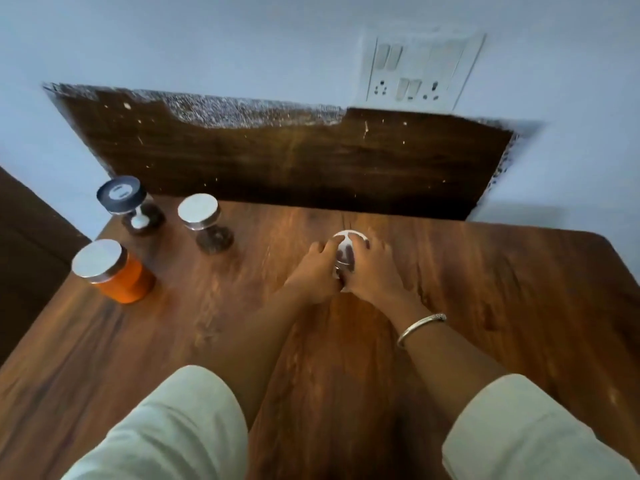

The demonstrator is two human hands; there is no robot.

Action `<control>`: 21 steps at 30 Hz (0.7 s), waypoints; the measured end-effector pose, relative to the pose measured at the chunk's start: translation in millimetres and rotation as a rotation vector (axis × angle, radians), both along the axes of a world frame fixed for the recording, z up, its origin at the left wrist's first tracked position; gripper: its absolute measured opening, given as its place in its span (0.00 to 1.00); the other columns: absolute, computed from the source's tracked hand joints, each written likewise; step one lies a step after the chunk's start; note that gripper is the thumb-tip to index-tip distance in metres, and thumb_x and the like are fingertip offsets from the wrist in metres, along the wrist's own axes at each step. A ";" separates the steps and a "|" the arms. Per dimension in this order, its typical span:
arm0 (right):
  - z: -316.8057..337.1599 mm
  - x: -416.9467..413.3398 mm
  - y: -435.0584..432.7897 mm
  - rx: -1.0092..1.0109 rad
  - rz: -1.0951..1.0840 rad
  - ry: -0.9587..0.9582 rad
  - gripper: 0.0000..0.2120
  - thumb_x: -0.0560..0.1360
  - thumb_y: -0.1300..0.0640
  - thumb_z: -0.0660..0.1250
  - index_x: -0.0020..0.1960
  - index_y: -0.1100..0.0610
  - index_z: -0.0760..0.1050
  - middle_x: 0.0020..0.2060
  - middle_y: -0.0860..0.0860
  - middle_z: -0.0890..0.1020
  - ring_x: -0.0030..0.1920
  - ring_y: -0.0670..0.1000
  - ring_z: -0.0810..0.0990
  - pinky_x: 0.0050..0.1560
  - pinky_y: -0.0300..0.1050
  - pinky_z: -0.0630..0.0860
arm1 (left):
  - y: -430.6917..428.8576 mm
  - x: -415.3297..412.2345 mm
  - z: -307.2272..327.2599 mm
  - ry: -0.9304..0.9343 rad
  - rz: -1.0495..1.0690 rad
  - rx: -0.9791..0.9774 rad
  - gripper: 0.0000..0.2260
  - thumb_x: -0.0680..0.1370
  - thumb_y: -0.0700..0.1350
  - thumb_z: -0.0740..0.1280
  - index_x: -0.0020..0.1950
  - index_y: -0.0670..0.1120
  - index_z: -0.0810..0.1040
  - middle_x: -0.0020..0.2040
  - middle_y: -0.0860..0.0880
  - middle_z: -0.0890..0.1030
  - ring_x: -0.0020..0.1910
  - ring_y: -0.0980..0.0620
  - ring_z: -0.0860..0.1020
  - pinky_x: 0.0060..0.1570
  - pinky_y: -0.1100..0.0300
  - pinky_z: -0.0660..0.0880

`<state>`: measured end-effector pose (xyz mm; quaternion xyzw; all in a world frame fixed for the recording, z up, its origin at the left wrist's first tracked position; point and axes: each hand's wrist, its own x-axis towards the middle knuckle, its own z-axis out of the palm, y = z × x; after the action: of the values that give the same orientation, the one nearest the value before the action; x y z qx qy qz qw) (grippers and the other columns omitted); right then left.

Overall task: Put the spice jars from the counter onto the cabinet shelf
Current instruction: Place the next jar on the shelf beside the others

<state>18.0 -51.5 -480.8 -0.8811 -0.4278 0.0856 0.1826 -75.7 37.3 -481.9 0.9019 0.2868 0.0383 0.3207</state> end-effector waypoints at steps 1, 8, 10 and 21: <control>-7.6 0.3 -0.3 -0.027 -0.011 0.020 0.33 0.74 0.48 0.67 0.73 0.49 0.56 0.73 0.56 0.60 0.70 0.60 0.63 0.65 0.52 0.68 | -1.1 1.5 -6.9 0.023 -0.011 -0.012 0.37 0.73 0.44 0.69 0.75 0.56 0.50 0.72 0.44 0.61 0.66 0.42 0.69 0.60 0.53 0.71; -32.6 8.9 5.7 0.154 -0.024 0.092 0.26 0.74 0.54 0.68 0.69 0.52 0.62 0.66 0.56 0.71 0.63 0.56 0.73 0.58 0.44 0.75 | -7.7 12.0 -29.5 -0.025 0.040 -0.047 0.36 0.76 0.44 0.67 0.75 0.55 0.46 0.75 0.46 0.57 0.69 0.42 0.66 0.62 0.53 0.71; -35.6 11.3 4.5 0.211 -0.032 0.122 0.27 0.72 0.54 0.71 0.68 0.53 0.64 0.64 0.56 0.72 0.62 0.55 0.73 0.56 0.40 0.74 | -7.6 11.5 -31.3 -0.073 0.062 -0.086 0.37 0.75 0.43 0.67 0.76 0.55 0.46 0.75 0.46 0.58 0.70 0.43 0.66 0.63 0.53 0.70; 23.9 -4.1 -30.1 0.645 -0.211 0.484 0.40 0.61 0.42 0.76 0.67 0.48 0.62 0.64 0.50 0.71 0.62 0.48 0.72 0.54 0.44 0.78 | -28.8 -15.6 8.7 -0.476 0.007 -0.146 0.51 0.64 0.49 0.77 0.76 0.55 0.45 0.74 0.53 0.59 0.71 0.61 0.59 0.61 0.75 0.62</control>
<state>13.9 -81.6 -456.9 -0.7722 -0.2846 0.1326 0.5524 -91.3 8.4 -473.2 0.8410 0.2084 0.2300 0.4432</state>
